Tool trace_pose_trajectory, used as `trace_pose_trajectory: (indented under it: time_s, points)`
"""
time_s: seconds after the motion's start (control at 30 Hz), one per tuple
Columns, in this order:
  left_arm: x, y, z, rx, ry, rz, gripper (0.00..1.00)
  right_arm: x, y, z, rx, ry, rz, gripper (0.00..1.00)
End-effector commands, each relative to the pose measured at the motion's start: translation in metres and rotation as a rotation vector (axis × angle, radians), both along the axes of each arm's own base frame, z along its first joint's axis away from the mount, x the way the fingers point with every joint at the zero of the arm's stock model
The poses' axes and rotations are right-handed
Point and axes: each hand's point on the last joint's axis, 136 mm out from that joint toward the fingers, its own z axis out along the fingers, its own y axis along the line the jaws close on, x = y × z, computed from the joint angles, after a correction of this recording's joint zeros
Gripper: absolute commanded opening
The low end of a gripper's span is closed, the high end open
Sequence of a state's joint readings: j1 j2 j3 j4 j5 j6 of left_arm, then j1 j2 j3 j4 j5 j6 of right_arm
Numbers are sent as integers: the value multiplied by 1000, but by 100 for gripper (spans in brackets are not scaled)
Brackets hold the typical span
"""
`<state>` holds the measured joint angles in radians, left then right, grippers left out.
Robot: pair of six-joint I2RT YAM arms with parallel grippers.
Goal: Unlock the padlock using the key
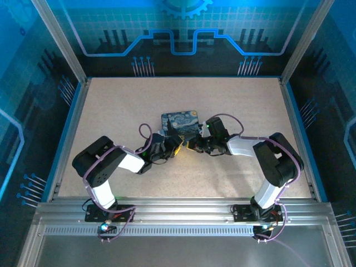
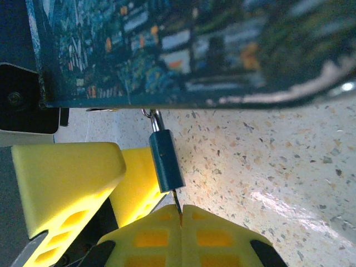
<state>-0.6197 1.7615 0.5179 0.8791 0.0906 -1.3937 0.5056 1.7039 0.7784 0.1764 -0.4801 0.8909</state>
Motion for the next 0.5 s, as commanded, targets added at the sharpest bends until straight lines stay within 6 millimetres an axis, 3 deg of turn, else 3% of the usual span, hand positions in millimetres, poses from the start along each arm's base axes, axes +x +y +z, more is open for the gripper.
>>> trace_pose_trajectory:
  time_s: [0.0,0.47]
  points:
    - [6,-14,12,-55,-30,-18,47,-2,6,4,13,10,10,0]
    - [9,-21,5,-74,-18,-24,42,-2,8,4,19,21,8,0]
